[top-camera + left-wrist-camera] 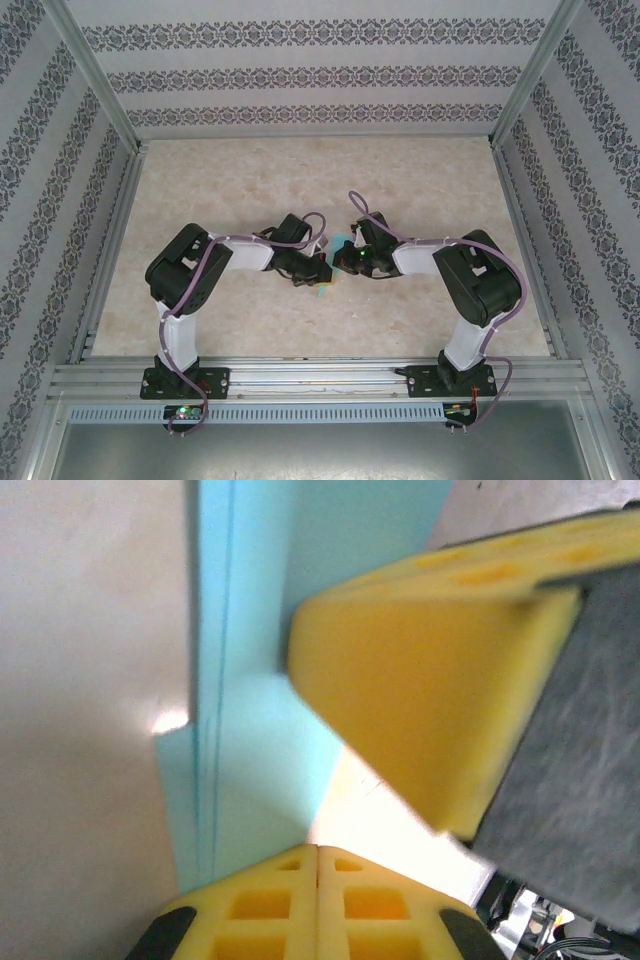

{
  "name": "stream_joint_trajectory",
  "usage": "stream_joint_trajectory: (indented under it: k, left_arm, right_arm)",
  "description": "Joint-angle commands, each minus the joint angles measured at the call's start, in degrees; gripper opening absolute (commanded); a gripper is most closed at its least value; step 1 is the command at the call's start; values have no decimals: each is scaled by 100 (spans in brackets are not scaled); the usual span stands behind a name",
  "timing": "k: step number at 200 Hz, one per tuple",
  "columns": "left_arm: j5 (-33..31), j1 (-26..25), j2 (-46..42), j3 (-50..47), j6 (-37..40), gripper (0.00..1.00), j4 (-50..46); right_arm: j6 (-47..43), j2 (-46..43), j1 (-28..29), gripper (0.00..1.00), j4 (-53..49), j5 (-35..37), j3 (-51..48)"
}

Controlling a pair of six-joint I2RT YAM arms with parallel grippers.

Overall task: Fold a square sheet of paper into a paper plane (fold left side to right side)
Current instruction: Fold the wing for the fifth time at the center of the table.

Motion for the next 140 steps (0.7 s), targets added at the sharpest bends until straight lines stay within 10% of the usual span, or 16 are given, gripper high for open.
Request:
stream_joint_trajectory:
  k: [1, 140]
  left_arm:
    - [-259, -76, -156, -584, 75, 0, -641]
    - [-463, -55, -1849, -1694, -192, 0, -375]
  right_arm:
    - [-309, 492, 6, 0, -1174, 588, -164]
    - [-1765, 859, -226, 0, -1682, 282, 896]
